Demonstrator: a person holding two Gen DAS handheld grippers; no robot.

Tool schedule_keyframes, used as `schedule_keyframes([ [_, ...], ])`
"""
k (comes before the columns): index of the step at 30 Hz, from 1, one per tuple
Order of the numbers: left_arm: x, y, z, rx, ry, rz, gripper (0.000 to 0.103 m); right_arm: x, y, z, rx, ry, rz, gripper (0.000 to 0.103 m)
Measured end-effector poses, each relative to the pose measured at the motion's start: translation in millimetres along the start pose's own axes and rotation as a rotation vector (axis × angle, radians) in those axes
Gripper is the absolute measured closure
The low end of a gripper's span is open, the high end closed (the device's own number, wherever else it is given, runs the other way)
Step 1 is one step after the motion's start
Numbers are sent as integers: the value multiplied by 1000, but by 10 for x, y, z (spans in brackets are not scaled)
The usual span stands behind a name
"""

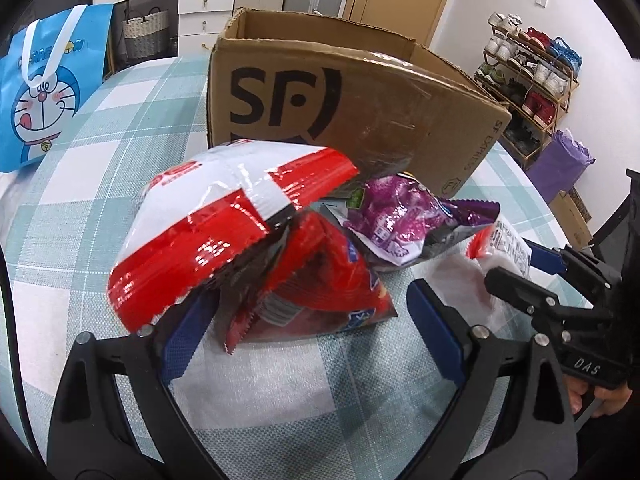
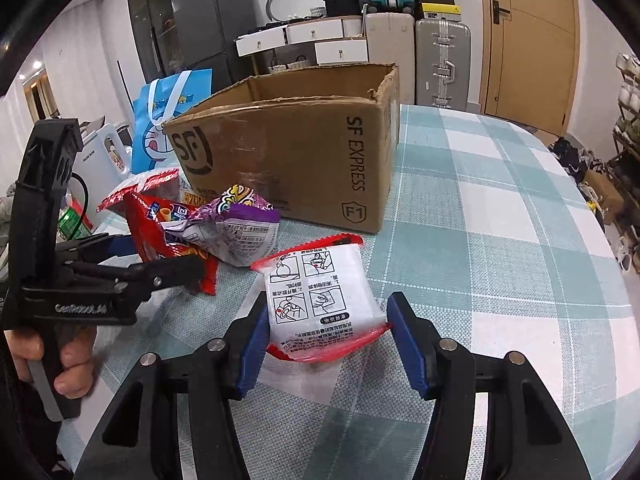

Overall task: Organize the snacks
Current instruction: 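Grasp the white-red pack with the right tool while the left tool grasps a red chip bag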

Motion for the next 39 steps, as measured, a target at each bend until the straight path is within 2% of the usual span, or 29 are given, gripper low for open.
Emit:
schedule_keyframes([
  [1, -2, 2, 9, -2, 2, -4, 27, 1, 0, -3, 1, 0, 1, 44],
  [2, 0, 4, 9, 0, 19, -5, 33, 2, -1, -9, 2, -1, 2, 44],
  [5, -58, 5, -17, 26, 22, -40, 44, -14, -2, -25, 10, -1, -5, 44],
  [10, -161, 44, -76, 55, 30, -74, 54, -23, 1, -28, 12, -3, -10, 44],
  [19, -257, 113, -119, 58, 49, -84, 58, -78, -10, -23, 13, -9, -31, 44],
  [31, -524, 480, -228, 81, 91, -100, 61, -255, -67, 26, 13, -31, -75, 44],
  [37, -607, 666, -275, 104, 117, -63, 61, -310, -82, 76, 5, -39, -85, 44],
  [39, -596, 686, -289, 112, 112, -47, 56, -320, -85, 93, 1, -39, -87, 44],
])
Point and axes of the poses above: each gripper's, at about its wrist camera, not at the fingertips, and x roughly the way its jaws point, z to its left, y to its underside, the point moved 2 cm from there along x, roughly the way its jaws point, and after that the axes turned 1 degree about -y, right-handed, at the moved point
